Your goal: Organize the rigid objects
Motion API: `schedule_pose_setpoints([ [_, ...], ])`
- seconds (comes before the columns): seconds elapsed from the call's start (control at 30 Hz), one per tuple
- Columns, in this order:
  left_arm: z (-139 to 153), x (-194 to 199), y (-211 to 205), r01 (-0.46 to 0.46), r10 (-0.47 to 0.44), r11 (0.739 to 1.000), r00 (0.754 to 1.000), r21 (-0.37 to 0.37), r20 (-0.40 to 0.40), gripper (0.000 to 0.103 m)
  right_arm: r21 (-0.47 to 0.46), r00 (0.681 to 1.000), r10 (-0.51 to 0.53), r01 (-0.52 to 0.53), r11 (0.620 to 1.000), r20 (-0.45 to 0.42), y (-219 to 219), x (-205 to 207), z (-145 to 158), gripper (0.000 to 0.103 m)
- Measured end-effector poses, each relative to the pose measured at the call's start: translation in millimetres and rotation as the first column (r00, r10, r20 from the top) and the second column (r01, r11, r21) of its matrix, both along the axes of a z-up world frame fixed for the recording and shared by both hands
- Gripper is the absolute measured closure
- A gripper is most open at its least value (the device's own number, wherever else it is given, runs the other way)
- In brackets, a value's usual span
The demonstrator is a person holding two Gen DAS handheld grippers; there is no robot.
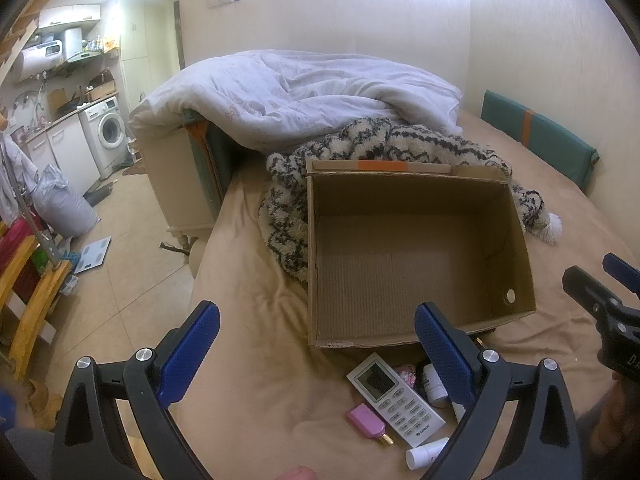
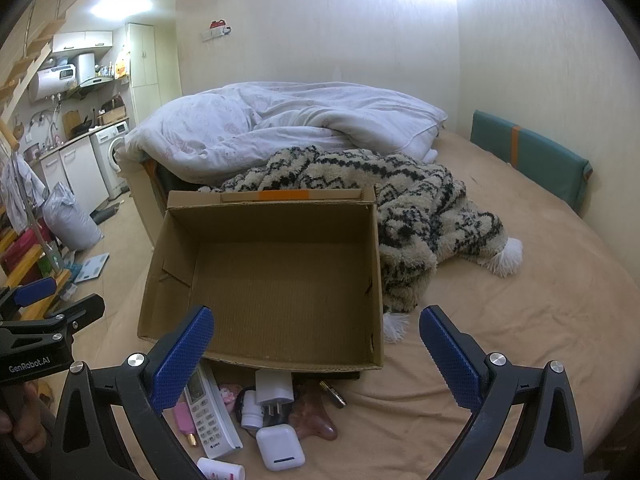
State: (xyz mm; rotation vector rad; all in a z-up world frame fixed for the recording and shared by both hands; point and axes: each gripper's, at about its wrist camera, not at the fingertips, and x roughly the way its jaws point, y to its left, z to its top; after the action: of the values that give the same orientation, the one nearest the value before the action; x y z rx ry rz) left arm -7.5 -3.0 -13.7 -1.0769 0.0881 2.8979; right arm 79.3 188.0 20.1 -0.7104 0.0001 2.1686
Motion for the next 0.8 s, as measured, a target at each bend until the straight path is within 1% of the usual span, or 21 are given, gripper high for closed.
schedule_pose_setpoints([
  [0.33, -1.6, -1.1, 0.1, 0.009, -0.009, 1.0, 1.0, -0.003, 0.001, 0.006, 0.003, 1.0, -0.007, 0.007, 1.0, 0.004, -0.2, -0.7, -1.3, 0.0],
  [0.8, -2.1, -1.8, 0.6, 0.025, -0.025, 1.0, 1.0, 0.001, 0.006, 0.006, 0.019, 0.999, -0.051, 0.051, 0.999, 0.012, 0.6, -0.7, -2.5, 0.0],
])
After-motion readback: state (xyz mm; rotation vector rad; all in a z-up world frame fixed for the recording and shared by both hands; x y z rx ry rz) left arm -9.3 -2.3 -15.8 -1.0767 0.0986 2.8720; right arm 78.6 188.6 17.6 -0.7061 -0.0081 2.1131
